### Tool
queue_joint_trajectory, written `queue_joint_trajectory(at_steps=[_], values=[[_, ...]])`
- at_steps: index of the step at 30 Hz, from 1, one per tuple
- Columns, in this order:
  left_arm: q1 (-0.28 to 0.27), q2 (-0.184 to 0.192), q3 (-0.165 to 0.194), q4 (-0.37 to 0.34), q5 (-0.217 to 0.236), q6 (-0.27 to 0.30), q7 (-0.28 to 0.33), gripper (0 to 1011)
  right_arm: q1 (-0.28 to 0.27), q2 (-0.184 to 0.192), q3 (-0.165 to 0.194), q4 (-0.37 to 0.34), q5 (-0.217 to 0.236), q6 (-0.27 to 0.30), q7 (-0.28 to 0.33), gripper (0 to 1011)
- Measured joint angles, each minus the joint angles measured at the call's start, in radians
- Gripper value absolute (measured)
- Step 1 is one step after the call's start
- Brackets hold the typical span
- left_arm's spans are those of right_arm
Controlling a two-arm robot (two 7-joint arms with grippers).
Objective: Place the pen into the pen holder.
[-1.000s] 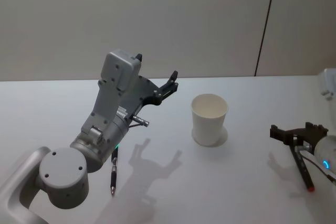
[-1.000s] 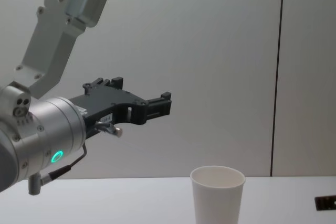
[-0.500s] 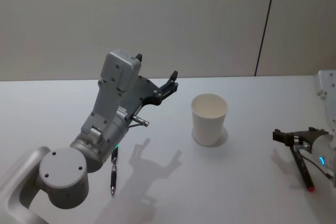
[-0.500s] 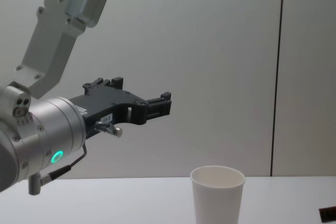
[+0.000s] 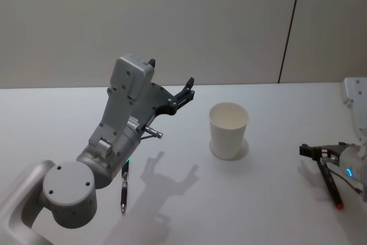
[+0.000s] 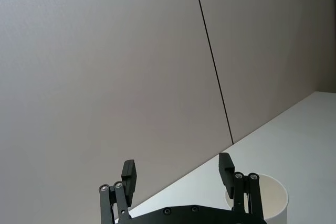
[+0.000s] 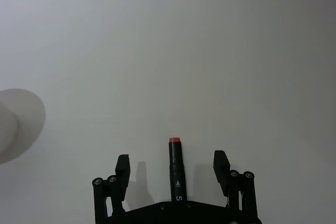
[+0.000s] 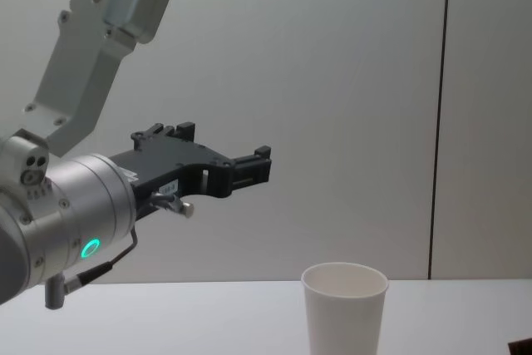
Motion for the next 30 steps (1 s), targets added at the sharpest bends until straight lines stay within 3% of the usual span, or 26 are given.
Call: queue_joint_trajectory(at_steps=[19,30], values=[[0.0,0.0,0.0,0.0,0.0,0.0,0.0,1000,0.035,-0.019,0.012,0.073,0.004,0.018,0.016,992],[0.0,0.0,0.0,0.0,0.0,0.0,0.0,1000,0.042,-0.025,0.014,0.102,-0.006,0.007,0.029,708]])
